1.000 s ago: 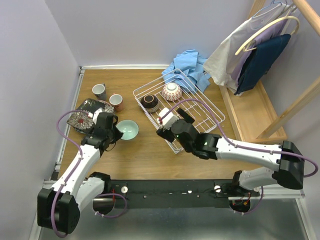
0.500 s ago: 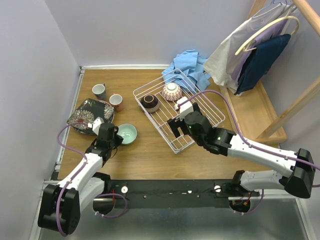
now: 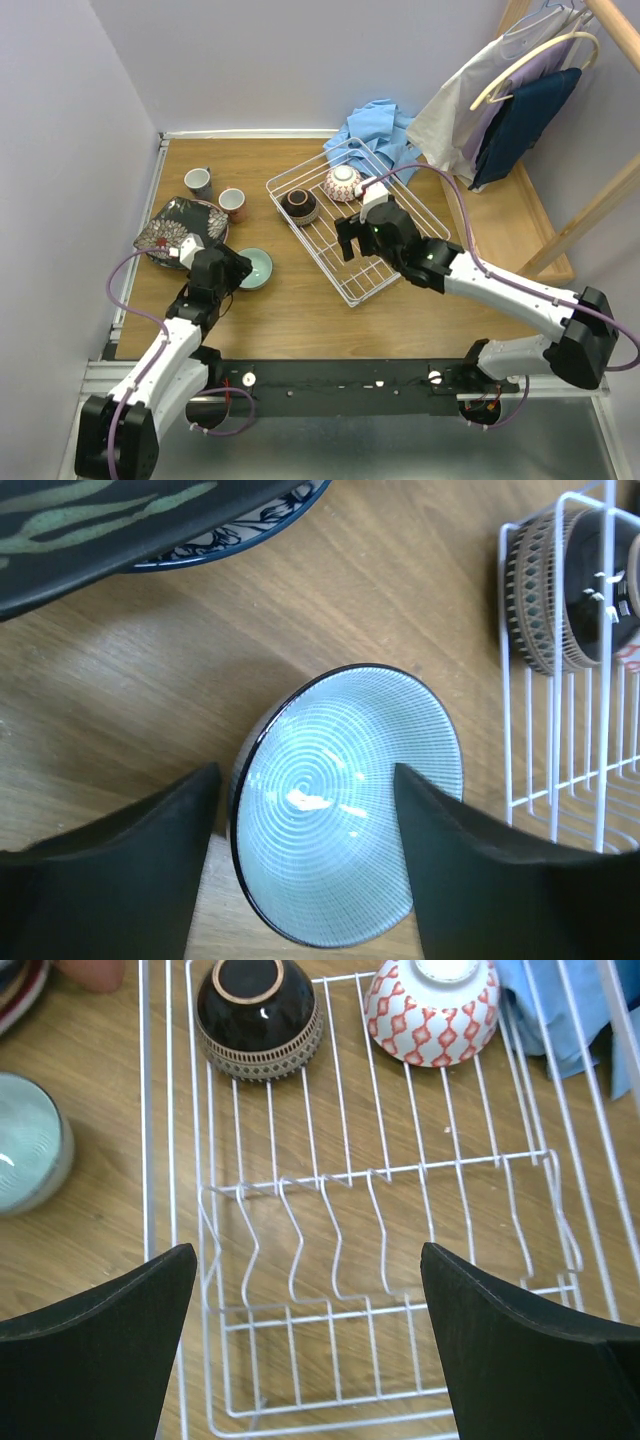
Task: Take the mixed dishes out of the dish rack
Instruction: Place the bowl at the center of the board, then pick up the bowl from the dish rack.
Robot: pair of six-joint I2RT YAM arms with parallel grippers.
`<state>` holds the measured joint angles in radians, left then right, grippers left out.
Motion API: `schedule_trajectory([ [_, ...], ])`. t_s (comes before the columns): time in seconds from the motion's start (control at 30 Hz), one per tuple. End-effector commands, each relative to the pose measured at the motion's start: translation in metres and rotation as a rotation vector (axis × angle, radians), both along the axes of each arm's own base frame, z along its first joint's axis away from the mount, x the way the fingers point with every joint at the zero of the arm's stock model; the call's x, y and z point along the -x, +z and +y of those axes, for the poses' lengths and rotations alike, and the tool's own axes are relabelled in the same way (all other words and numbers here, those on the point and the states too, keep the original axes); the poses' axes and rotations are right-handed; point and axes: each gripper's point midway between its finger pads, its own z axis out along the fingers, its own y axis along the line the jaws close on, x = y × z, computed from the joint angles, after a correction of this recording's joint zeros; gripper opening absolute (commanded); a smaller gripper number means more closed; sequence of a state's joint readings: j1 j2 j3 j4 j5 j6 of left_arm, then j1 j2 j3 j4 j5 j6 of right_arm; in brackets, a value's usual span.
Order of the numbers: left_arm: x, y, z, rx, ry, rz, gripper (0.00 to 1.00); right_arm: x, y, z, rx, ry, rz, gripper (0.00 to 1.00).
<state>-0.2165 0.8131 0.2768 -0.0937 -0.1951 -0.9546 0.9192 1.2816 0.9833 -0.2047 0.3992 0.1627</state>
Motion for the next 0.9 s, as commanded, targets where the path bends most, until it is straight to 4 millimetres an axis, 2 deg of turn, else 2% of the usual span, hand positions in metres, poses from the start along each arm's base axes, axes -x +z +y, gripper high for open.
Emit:
schedule_trajectory([
  [0.0, 0.006, 0.02, 0.012, -0.039, 0.028, -0.035, 0.92, -0.021, 0.014, 0.019, -0.187, -0.004, 0.093, 1.0],
  [0.07, 0.01, 0.035, 0.017, -0.061, 0.036, -0.059, 0.98, -0.033, 0.021, 0.021, -0.26, -0.025, 0.115, 1.0],
  [0.1, 0.012, 0.041, 0.018, -0.07, 0.033, -0.066, 0.99, -0.035, 0.017, 0.026, -0.284, -0.012, 0.146, 1.0],
  [0.13, 0.013, 0.054, 0.02, -0.072, 0.037, -0.105, 0.99, -0.04, 0.024, 0.031, -0.321, -0.009, 0.145, 1.0],
  [0.3, 0.032, 0.097, 0.03, -0.115, 0.034, -0.163, 0.99, -0.067, 0.028, 0.037, -0.481, -0.084, 0.217, 1.0],
  [0.33, 0.036, 0.109, 0.031, -0.116, 0.028, -0.196, 0.99, -0.073, 0.022, 0.04, -0.492, -0.098, 0.237, 1.0],
  [0.4, 0.045, 0.125, 0.031, -0.124, 0.009, -0.22, 0.99, -0.083, 0.024, 0.044, -0.555, -0.128, 0.269, 1.0],
  [0.47, 0.058, 0.143, 0.032, -0.128, -0.008, -0.257, 0.99, -0.094, 0.013, 0.049, -0.609, -0.174, 0.324, 1.0],
  [0.53, 0.067, 0.152, 0.033, -0.125, -0.014, -0.277, 0.99, -0.1, 0.008, 0.055, -0.651, -0.189, 0.358, 1.0],
  [0.6, 0.081, 0.163, 0.035, -0.116, -0.018, -0.304, 0.99, -0.109, -0.007, 0.058, -0.692, -0.244, 0.408, 1.0],
  [0.63, 0.085, 0.168, 0.035, -0.108, -0.021, -0.325, 0.99, -0.114, -0.003, 0.063, -0.727, -0.241, 0.402, 1.0],
  [0.67, 0.091, 0.172, 0.033, -0.102, -0.035, -0.327, 0.99, -0.119, -0.008, 0.063, -0.764, -0.275, 0.428, 1.0],
  [0.73, 0.096, 0.176, 0.031, -0.095, -0.051, -0.336, 0.99, -0.126, -0.024, 0.064, -0.788, -0.315, 0.461, 1.0],
  [0.77, 0.101, 0.178, 0.031, -0.093, -0.058, -0.336, 0.99, -0.133, -0.023, 0.064, -0.824, -0.334, 0.468, 1.0],
  [0.8, 0.103, 0.179, 0.029, -0.089, -0.069, -0.335, 0.99, -0.132, -0.036, 0.07, -0.824, -0.326, 0.508, 1.0],
  [0.83, 0.105, 0.181, 0.029, -0.087, -0.075, -0.337, 0.99, -0.135, -0.04, 0.072, -0.83, -0.331, 0.52, 1.0],
  [0.87, 0.108, 0.182, 0.028, -0.086, -0.081, -0.334, 0.99, -0.141, -0.036, 0.075, -0.85, -0.325, 0.519, 1.0],
])
